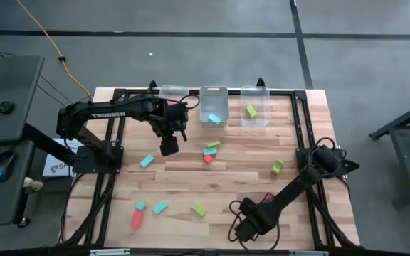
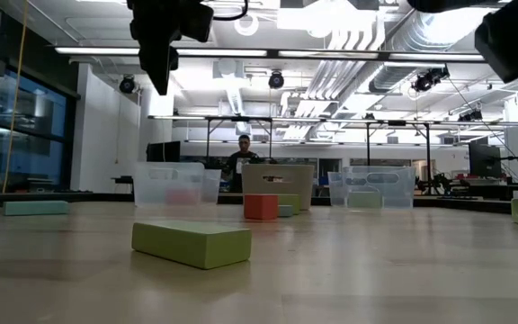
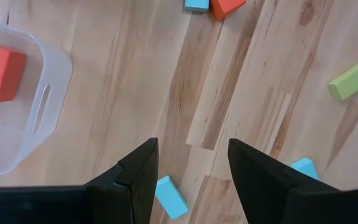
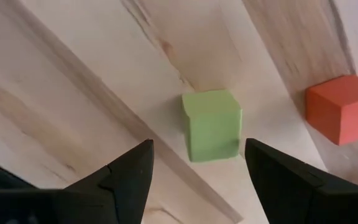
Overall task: Sort & place blocks by color
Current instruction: Put the green block into the right transparent bin
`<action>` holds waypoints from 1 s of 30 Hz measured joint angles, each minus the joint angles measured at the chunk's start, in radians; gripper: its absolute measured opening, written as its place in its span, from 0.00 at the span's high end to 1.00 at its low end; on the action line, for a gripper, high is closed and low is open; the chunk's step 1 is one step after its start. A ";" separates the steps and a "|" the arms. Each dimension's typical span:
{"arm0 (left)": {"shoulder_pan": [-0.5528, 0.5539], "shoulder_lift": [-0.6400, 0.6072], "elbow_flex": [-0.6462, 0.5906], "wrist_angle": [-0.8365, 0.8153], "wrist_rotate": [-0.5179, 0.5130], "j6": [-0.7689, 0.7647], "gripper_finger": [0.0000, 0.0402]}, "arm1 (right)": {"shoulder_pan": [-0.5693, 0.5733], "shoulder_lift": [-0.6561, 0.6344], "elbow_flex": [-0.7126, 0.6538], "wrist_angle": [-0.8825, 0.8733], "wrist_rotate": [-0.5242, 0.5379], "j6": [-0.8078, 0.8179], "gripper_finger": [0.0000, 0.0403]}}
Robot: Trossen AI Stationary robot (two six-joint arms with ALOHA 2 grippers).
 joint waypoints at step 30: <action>0.000 0.000 0.000 0.003 0.000 0.083 0.57 | -0.028 0.069 -0.001 -0.016 -0.034 -0.043 0.40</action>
